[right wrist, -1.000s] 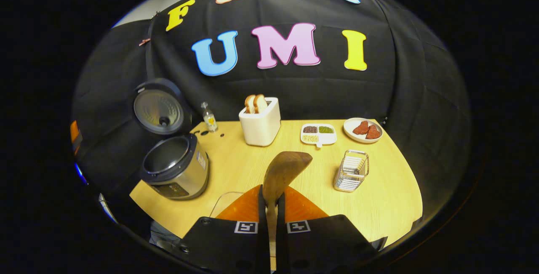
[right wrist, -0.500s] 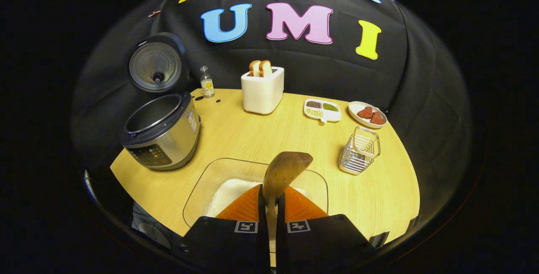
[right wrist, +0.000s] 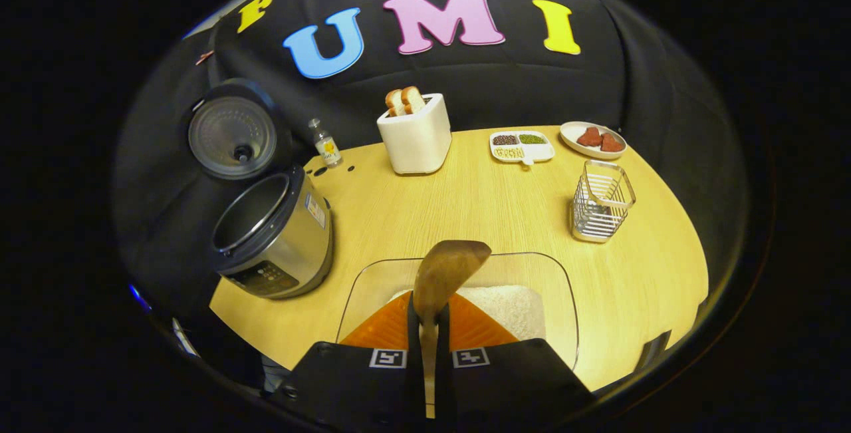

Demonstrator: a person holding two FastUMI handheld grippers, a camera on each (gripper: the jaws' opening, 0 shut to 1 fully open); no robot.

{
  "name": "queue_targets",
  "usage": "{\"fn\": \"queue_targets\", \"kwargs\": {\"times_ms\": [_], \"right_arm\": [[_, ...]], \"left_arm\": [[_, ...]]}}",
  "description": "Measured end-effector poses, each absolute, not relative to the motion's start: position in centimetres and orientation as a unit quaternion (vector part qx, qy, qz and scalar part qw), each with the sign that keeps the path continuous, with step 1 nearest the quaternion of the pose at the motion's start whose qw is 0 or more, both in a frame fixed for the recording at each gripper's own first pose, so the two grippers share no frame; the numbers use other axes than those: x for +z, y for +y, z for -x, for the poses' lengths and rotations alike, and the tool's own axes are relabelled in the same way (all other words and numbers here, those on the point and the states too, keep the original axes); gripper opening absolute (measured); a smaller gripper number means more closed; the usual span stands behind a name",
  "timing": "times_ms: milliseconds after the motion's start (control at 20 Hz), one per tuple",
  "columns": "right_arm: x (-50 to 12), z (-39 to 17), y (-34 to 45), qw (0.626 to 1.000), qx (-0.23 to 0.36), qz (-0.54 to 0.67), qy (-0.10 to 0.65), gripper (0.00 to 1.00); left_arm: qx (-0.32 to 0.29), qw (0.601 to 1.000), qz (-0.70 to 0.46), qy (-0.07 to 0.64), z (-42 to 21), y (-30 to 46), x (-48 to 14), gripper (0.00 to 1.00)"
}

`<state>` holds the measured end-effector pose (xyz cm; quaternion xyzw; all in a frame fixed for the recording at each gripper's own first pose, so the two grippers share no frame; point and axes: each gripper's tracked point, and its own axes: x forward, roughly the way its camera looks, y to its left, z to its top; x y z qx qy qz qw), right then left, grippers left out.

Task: Close the left gripper, press the button to open the rice cooker; take a wooden spoon from the chopstick holder with the right hand, scoop a spoonful of rice and pour it into the rice cooker, then put the wooden spoon back into the chopstick holder.

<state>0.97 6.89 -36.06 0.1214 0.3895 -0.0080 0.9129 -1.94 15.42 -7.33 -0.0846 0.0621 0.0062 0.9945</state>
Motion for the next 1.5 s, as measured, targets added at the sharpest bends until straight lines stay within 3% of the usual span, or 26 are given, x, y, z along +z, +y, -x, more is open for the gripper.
{"fn": "queue_targets", "kwargs": {"times_ms": [100, 150, 400, 750, 1100, 1500], "right_arm": [[-36.2, -1.0, 6.5, 0.904, -0.023, -0.175, 0.389, 0.14], [-36.3, -1.0, 6.0, 0.899, -0.034, -0.201, 0.388, 0.1], [-35.7, -1.1, 3.7, 0.862, -0.077, -0.351, 0.358, 0.1], [-32.1, -1.6, 1.7, 0.836, -0.074, -0.451, 0.304, 0.1], [-24.6, -4.3, 3.8, 0.846, -0.014, -0.465, 0.261, 0.1], [-20.0, -8.2, 13.2, 0.846, 0.063, -0.464, 0.256, 0.1]], "left_arm": [[0.007, 0.995, 0.081, 0.062, 1.8, 15.6, -7.2, 0.89], [0.008, 0.995, 0.079, 0.062, 1.8, 15.6, -7.1, 0.89], [0.002, 0.996, 0.066, 0.065, 1.3, 15.2, -6.8, 0.89], [-0.005, 0.995, 0.061, 0.075, 0.8, 14.1, -7.0, 0.89], [0.004, 0.995, 0.063, 0.074, 1.0, 14.8, -6.9, 0.89], [0.033, 0.995, 0.069, 0.065, 3.1, 17.9, -7.0, 0.89]]}}
